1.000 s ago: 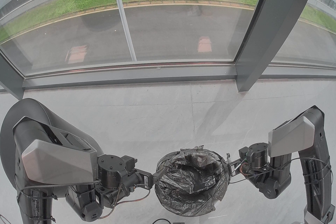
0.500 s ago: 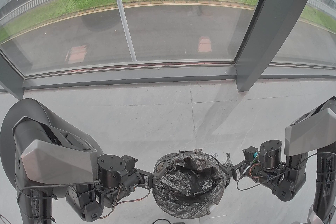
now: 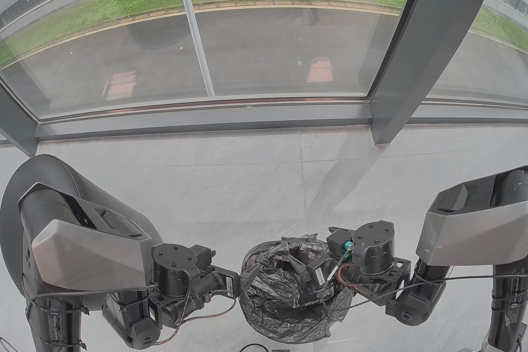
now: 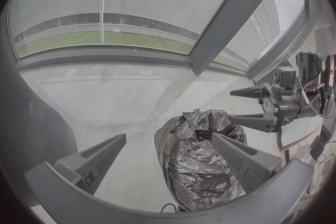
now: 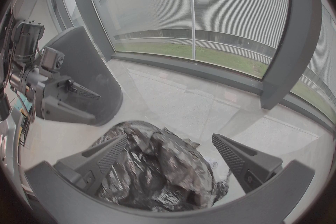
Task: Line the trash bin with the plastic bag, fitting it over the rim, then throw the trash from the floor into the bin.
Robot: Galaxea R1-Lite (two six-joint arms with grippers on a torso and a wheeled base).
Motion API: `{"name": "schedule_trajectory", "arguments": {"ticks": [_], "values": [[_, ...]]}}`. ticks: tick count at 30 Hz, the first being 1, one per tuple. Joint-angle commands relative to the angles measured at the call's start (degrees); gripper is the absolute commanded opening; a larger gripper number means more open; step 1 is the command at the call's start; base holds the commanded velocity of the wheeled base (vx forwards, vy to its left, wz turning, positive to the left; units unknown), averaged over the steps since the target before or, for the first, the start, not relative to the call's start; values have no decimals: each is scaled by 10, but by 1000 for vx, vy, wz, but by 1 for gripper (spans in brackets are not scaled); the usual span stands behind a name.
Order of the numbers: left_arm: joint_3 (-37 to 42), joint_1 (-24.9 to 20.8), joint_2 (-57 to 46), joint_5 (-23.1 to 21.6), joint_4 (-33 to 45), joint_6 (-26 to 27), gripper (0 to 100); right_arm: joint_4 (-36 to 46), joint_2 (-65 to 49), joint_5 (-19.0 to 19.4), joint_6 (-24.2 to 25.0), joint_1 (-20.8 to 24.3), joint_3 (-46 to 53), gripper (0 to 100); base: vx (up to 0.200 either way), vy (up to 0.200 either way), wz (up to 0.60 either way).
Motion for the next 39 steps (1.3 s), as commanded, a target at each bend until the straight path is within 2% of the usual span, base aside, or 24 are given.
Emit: {"name": "schedule_trajectory", "arguments": {"ticks": [1, 7, 9, 10, 14, 23, 29, 39], "values": [[5, -19, 3, 7, -1, 18, 100, 6, 2, -7, 4, 22, -30, 100, 0, 0, 0], [-10, -53, 21, 23, -1, 96, 100, -21, -8, -15, 44, -7, -12, 100, 0, 0, 0], [-14, -53, 25, 24, -1, 101, 100, -24, -8, -15, 45, -7, -11, 100, 0, 0, 0], [-29, -49, 46, 25, -1, 133, 100, -43, -8, -15, 49, -14, -4, 100, 0, 0, 0], [-52, -29, 83, 25, 0, 184, 100, -67, -7, -14, 55, -21, 7, 100, 0, 0, 0], [-136, -20, 142, 72, 9, 210, 100, -77, -8, -11, 78, -36, 7, 100, 0, 0, 0], [-179, -15, 183, 102, 9, 265, 100, -86, -8, -11, 77, -43, 8, 100, 0, 0, 0], [-199, -21, 185, 106, 38, 293, 100, -87, -7, -11, 77, -47, 7, 100, 0, 0, 0]]}}
